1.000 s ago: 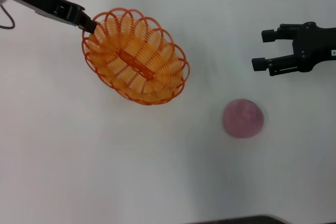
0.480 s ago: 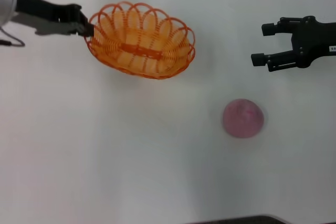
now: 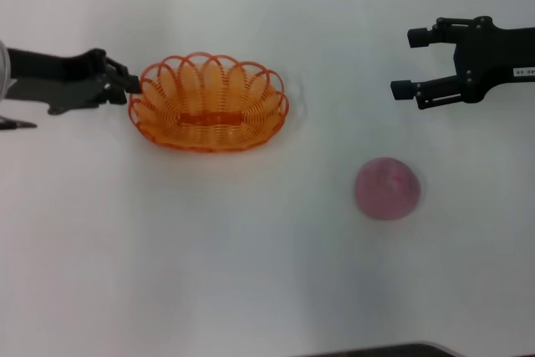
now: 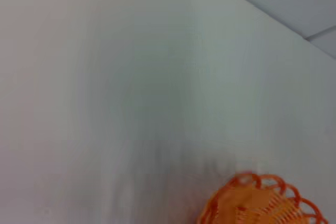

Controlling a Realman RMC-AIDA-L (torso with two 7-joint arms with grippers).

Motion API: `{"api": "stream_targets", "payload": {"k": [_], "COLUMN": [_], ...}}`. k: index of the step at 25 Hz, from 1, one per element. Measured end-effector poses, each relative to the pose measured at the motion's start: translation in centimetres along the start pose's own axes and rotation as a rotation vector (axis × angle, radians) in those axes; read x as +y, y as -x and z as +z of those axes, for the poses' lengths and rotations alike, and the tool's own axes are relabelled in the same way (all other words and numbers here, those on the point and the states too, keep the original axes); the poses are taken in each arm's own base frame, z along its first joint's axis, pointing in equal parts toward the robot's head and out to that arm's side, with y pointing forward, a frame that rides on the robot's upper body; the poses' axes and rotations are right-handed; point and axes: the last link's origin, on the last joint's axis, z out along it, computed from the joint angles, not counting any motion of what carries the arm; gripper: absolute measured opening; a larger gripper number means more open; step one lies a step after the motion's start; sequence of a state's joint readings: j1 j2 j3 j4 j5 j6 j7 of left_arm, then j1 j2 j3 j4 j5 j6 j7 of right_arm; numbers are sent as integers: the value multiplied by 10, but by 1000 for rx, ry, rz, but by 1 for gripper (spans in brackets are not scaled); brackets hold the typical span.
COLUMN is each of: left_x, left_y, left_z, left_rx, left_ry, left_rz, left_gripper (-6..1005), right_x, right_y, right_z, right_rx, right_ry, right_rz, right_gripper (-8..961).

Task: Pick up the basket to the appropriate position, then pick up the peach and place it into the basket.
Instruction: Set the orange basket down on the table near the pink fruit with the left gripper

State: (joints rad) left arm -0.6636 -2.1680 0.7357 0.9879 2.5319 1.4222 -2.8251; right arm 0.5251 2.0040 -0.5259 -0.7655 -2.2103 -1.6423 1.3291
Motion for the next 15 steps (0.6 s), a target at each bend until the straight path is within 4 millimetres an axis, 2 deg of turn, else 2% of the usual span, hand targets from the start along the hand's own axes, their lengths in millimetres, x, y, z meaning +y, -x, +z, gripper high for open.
{"api": "stream_targets", "payload": {"k": [3,9,12,15], "left_x": [-9,-20,-22,-17], "left_y": [9,19,14,15], "left_z": [0,-9,-23,-41], "left_rx": [-4,24,123,253], "left_ry": [28,84,151,283], "left_rz": [-46,-57,48,257], "left_gripper": [124,381,482,586], "right_x": [-2,-6,-9,-10], "right_y": [5,14,21,27], "right_z": [2,6,8,11], "right_rx": [-5,-14,-36,-60], "right_ry": [-1,-2,-6,-7], "right_rz": [-4,-3,21,46], "right_gripper": [953,952,952,952]}}
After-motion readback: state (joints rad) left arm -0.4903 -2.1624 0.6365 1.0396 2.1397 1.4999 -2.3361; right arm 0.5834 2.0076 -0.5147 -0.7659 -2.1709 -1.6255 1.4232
